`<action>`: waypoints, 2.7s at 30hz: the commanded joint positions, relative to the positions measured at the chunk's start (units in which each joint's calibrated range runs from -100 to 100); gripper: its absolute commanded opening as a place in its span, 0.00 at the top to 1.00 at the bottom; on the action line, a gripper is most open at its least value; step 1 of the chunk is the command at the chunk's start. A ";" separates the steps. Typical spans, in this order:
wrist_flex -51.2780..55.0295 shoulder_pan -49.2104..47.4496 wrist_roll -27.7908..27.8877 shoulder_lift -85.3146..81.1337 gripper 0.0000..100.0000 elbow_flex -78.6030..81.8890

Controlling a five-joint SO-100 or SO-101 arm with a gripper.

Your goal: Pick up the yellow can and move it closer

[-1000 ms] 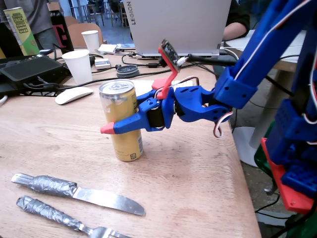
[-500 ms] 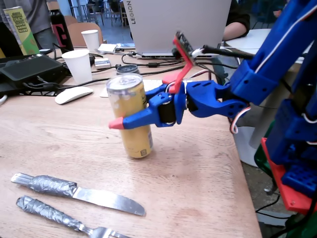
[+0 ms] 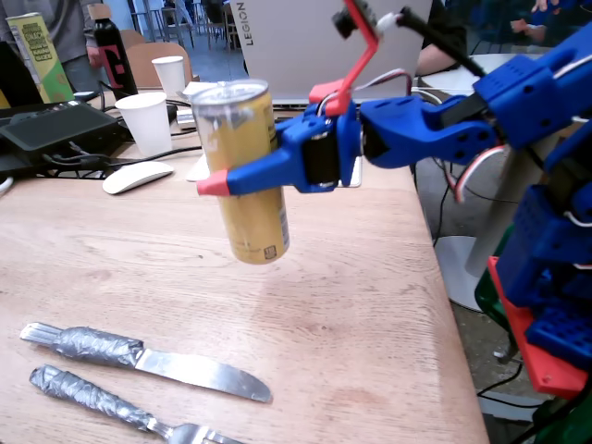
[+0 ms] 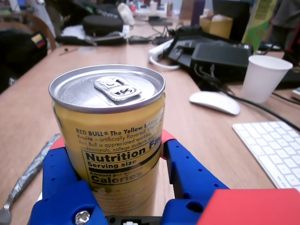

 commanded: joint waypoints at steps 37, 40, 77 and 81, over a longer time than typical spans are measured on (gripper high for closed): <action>30.59 -3.66 -0.29 -58.02 0.70 24.24; 35.68 -3.66 -0.29 -60.25 0.70 24.24; 62.28 0.74 -2.44 -65.31 0.70 24.24; 62.28 0.74 -2.44 -65.31 0.71 24.24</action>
